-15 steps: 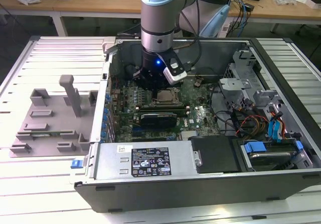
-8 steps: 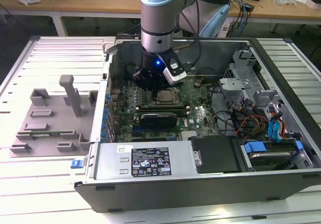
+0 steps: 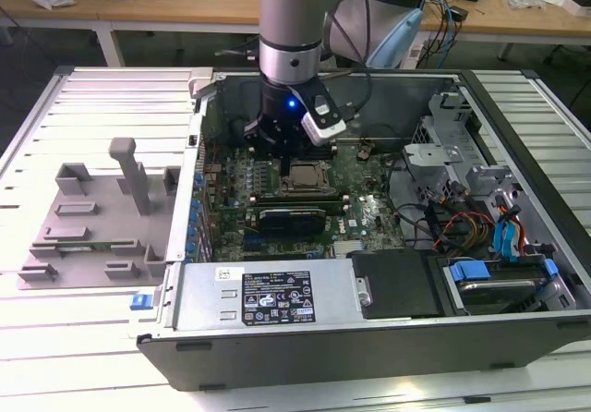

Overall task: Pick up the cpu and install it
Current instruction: 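Close the cpu cover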

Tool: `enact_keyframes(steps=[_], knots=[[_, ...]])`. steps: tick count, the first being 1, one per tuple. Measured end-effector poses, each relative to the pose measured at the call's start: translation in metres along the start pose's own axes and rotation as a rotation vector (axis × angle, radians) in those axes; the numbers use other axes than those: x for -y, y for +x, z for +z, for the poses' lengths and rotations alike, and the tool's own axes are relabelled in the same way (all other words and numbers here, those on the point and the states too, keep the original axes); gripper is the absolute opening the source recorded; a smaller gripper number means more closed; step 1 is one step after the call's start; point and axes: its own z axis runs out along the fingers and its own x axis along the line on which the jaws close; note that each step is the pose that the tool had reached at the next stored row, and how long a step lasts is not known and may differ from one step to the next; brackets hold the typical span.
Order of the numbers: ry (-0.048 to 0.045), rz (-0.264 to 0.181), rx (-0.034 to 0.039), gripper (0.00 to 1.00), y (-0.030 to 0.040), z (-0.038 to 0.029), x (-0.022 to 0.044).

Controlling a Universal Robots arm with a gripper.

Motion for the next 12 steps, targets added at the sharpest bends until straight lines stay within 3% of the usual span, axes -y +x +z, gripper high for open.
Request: enact_keyframes(steps=[2,3,4,7,8,9,12], knots=[[0.0000,0.000,0.0001,0.11,0.0000,-0.0137,0.0006],[-0.0001,0.000,0.0020,0.11,-0.0001,-0.0137,0.0006],[0.0003,0.000,0.0023,0.11,-0.0049,-0.0140,0.0010],[0.0003,0.000,0.0023,0.11,-0.0367,-0.0139,0.0033],[0.0001,0.000,0.0032,0.11,-0.0377,-0.0138,0.0034],[0.0007,0.001,0.0164,0.11,-0.0378,-0.0135,0.0033],[0.0011,0.001,0.0189,0.11,-0.0378,-0.0136,0.0033]])
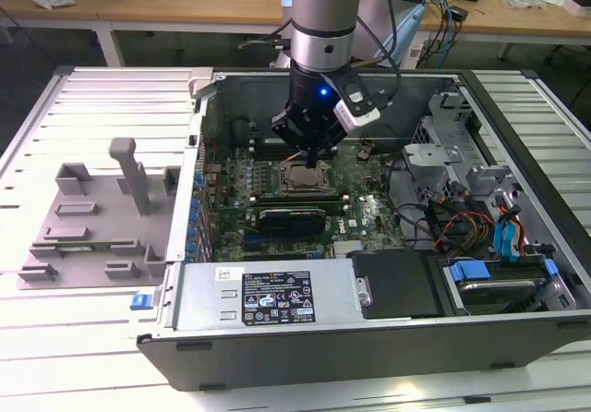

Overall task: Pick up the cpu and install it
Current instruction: 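Close the cpu cover, then install the first cpu locking lever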

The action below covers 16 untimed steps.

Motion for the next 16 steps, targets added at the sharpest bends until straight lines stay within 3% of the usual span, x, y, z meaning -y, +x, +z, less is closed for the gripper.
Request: enact_keyframes(steps=[16], knots=[[0.0007,0.001,0.0124,0.11,0.0000,0.0000,0.0000]])
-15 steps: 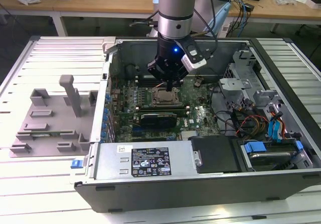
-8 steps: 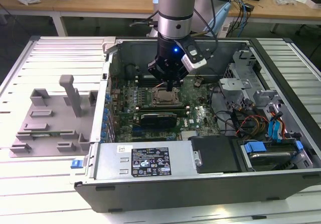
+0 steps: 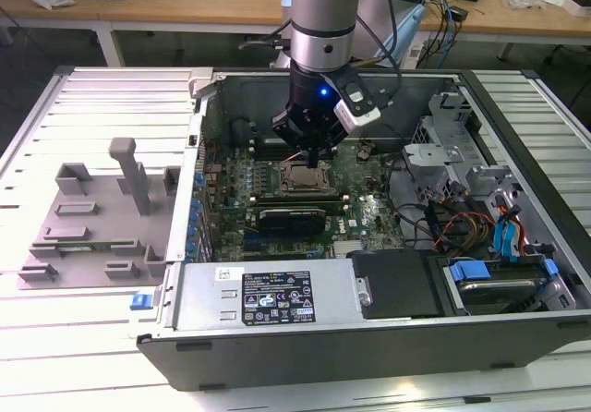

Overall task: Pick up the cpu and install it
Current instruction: 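Install the first cpu locking lever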

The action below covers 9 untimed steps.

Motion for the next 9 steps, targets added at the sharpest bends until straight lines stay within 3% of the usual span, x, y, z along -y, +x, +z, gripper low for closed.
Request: enact_keyframes(steps=[5,7,9], knots=[[0.0002,0.000,0.0036,0.11,0.0000,0.0000,0.0000],[-0.0001,0.000,0.0038,0.11,-0.0001,-0.0042,0.0002],[-0.0024,0.000,0.0038,0.11,-0.0001,-0.0043,0.0000]])
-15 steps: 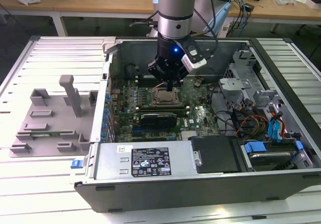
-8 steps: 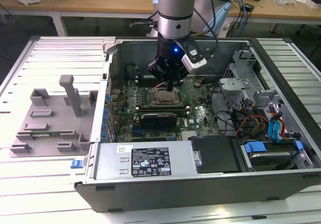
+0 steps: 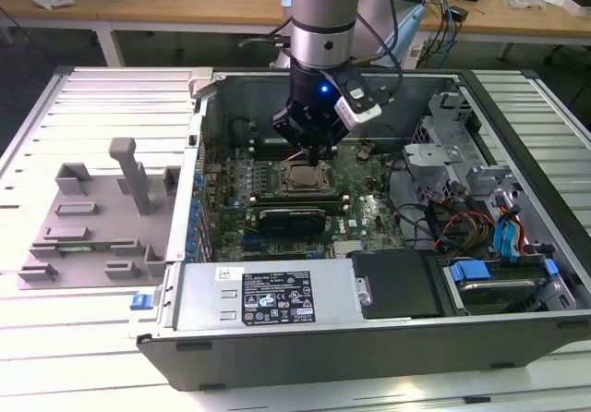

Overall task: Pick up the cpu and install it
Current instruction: 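Install the first cpu locking lever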

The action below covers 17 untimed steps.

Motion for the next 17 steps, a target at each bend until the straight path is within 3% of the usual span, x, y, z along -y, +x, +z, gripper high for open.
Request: enact_keyframes(steps=[1,3,5,7,9,12,15,16,17], knots=[[-0.0209,0.001,0.0011,0.11,0.0001,0.0000,-0.0001],[-0.0736,0.002,0.0046,0.11,0.0003,0.0001,-0.0001],[-0.0817,0.003,0.0059,0.11,0.0050,0.0010,-0.0011],[-0.0816,0.014,0.0060,0.11,0.0065,0.0023,-0.0017],[-0.0800,0.061,0.0058,0.11,0.0065,0.0043,-0.0018],[-0.0815,0.080,0.0060,0.11,0.0067,0.0047,-0.0019],[-0.1080,0.081,0.0078,0.11,0.0116,0.0045,-0.0031],[-0.1301,0.082,0.0092,0.11,0.0140,0.0044,-0.0037],[-0.1436,0.082,0.0099,0.11,0.0148,0.0044,-0.0039]])
